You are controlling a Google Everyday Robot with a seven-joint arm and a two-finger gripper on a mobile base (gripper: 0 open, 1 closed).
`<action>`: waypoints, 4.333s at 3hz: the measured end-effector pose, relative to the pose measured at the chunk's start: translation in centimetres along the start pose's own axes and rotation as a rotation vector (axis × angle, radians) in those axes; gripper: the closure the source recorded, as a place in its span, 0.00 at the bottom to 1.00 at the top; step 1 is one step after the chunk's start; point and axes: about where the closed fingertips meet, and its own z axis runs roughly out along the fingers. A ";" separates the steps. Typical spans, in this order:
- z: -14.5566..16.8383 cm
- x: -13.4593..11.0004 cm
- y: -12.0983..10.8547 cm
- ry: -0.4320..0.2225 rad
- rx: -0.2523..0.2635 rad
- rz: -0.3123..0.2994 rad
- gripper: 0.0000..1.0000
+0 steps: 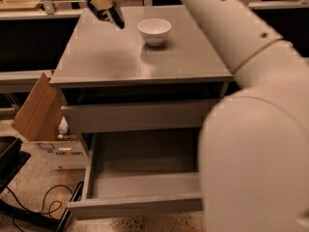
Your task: Place blue chip bag into middle drawer
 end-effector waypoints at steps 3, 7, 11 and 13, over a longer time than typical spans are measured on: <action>-18.3 -12.4 14.6 -0.457 0.093 0.009 1.00; -3.1 26.9 32.4 -0.096 -0.280 0.666 1.00; 10.5 38.9 31.5 0.048 -0.509 0.752 1.00; 13.4 46.8 30.9 0.100 -0.492 0.863 1.00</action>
Offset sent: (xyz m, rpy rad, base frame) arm -0.3559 -0.0601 -0.2673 0.1824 0.3950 -0.0576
